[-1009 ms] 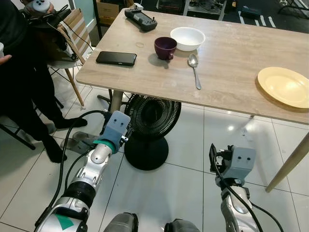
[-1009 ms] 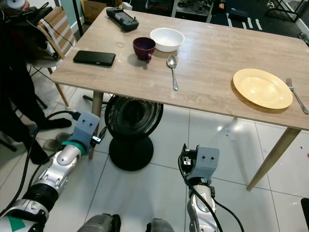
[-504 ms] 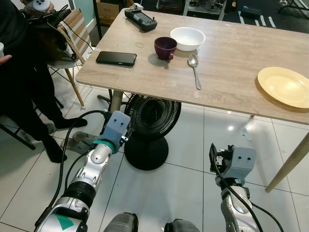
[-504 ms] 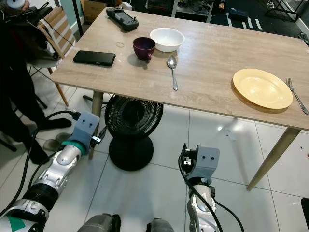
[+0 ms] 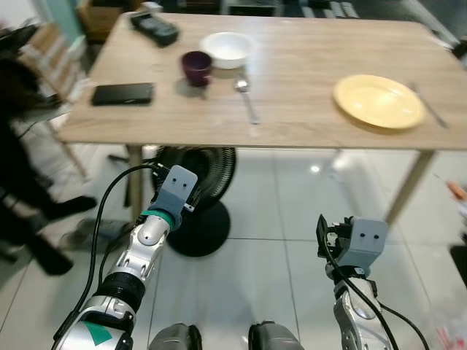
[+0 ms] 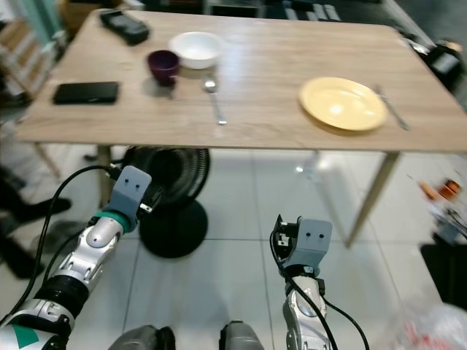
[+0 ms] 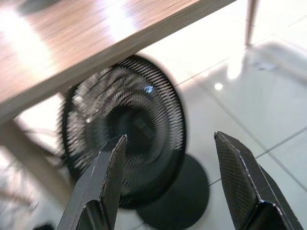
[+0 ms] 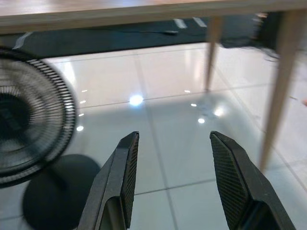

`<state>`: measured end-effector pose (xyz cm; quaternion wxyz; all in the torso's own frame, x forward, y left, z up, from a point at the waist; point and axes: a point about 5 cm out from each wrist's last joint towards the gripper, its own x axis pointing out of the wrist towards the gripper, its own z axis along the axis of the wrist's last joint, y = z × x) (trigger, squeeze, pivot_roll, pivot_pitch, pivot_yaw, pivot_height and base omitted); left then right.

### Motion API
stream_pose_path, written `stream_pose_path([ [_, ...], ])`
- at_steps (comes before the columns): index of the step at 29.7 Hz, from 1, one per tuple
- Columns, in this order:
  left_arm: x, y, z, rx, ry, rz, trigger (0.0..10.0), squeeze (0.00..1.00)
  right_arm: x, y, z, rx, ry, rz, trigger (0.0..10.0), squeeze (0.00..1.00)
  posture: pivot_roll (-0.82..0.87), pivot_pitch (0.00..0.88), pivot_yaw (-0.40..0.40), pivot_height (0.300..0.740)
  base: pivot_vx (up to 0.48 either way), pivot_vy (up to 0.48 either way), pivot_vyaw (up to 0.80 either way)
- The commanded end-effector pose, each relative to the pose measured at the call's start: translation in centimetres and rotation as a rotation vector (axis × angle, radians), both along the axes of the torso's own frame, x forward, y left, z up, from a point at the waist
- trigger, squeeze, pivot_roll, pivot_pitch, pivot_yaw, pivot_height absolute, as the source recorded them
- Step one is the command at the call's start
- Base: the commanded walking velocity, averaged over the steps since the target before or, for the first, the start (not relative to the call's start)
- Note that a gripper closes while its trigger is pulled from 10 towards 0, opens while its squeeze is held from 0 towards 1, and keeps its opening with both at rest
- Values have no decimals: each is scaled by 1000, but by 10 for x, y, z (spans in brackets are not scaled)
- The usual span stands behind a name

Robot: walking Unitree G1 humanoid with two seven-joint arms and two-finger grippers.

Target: Setting the table

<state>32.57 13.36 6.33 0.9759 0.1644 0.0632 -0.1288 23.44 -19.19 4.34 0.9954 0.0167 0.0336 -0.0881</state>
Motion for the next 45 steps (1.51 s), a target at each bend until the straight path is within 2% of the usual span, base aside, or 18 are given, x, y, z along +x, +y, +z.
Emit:
stream_pose_path([
  [1,-2,-1,-5,2,23,1,10000,0,-3,-3,-3,11,17,-18,10000,0,14,0,39,740,0,0,-800],
  [25,0,-2,-3,-1,20,-2,10000,0,-4,-3,-2,12,13,-29,10000,0,11,0,43,740,0,0,-767],
  [27,4,-7,10,16,-47,-29,10000,0,-3,-8,4,-1,-13,-39,10000,0,11,0,44,740,0,0,0],
  [30,5,-8,12,20,-62,-35,10000,0,-2,-8,5,-3,-18,-41,10000,0,11,0,44,740,0,0,0],
  [31,6,-11,20,34,-107,-61,10000,0,-1,-11,10,-10,-35,-48,10000,0,11,0,44,740,0,0,0],
  [33,14,-20,54,14,-254,-102,10000,0,8,-17,37,-23,-136,-63,10000,0,14,0,47,740,0,0,0],
  [34,14,-20,54,14,-254,-102,10000,0,8,-17,37,-23,-136,-63,10000,0,14,0,47,740,0,0,0],
  [36,20,-24,90,-22,-383,-98,10000,0,19,-18,73,-28,-259,-44,10000,0,15,0,48,740,0,0,0],
  [37,20,-24,90,-22,-383,-98,10000,0,19,-18,73,-28,-259,-44,10000,0,15,0,48,740,0,0,0],
  [39,23,-24,107,-43,-442,-84,10000,0,25,-16,93,-26,-324,-22,10000,0,15,0,48,740,0,0,0],
  [40,23,-24,107,-43,-442,-84,10000,0,25,-16,93,-26,-324,-22,10000,0,15,0,48,740,0,0,0],
  [42,32,-8,126,-99,-467,38,10000,0,35,4,123,-38,-409,106,10000,0,29,0,40,740,0,0,0],
  [44,32,-8,126,-99,-467,38,10000,0,35,4,123,-38,-409,106,10000,0,29,0,40,740,0,0,0],
  [45,37,3,131,-148,-445,114,10000,0,37,17,132,-34,-434,181,10000,0,39,0,31,740,0,0,0],
])
